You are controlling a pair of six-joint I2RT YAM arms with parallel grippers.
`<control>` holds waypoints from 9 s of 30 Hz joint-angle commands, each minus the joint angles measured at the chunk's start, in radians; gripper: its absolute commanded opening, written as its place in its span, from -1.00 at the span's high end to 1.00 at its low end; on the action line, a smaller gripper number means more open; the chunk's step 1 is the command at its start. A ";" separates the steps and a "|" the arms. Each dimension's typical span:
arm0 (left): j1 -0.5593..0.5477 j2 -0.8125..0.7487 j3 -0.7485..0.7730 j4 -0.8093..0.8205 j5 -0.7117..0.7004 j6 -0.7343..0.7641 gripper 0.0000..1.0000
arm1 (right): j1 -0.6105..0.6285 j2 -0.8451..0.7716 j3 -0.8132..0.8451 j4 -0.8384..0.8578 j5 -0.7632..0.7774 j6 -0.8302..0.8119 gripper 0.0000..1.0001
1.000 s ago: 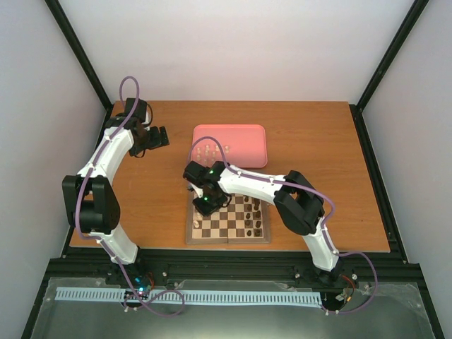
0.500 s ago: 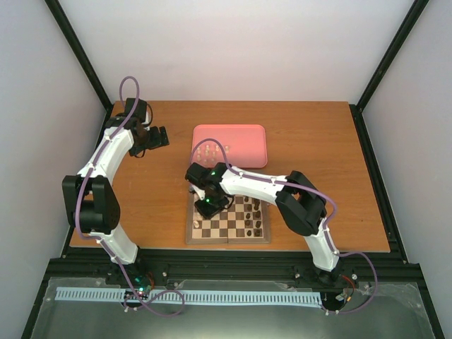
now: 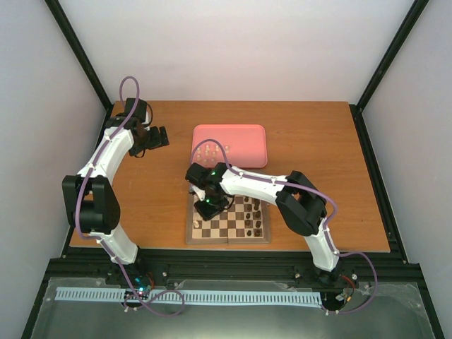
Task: Set up the chess pieces on the board
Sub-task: Adjust the chess piece on the chessboard, then pick up the chess piece from the storage box, then place the chess piece on the chessboard, then pick up the chess piece from the storage box.
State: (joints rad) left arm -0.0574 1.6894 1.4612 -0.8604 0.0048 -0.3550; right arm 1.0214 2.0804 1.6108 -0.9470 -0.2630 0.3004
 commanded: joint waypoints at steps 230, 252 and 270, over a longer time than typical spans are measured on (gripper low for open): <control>-0.047 -0.125 -0.277 0.174 0.048 -0.012 -0.99 | 0.285 -0.105 -0.092 0.158 0.350 -0.021 0.43; -0.045 -0.125 -0.231 0.138 0.030 -0.013 -0.99 | 0.218 -0.199 0.259 -0.184 0.489 -0.027 -0.02; -0.047 -0.127 -0.136 0.012 0.059 0.023 -0.99 | -0.280 0.317 0.803 -0.026 0.392 -0.107 0.24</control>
State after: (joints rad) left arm -0.0978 1.5696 1.2755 -0.7959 0.0566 -0.3649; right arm 0.7845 2.3367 2.3692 -1.0229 0.1638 0.2066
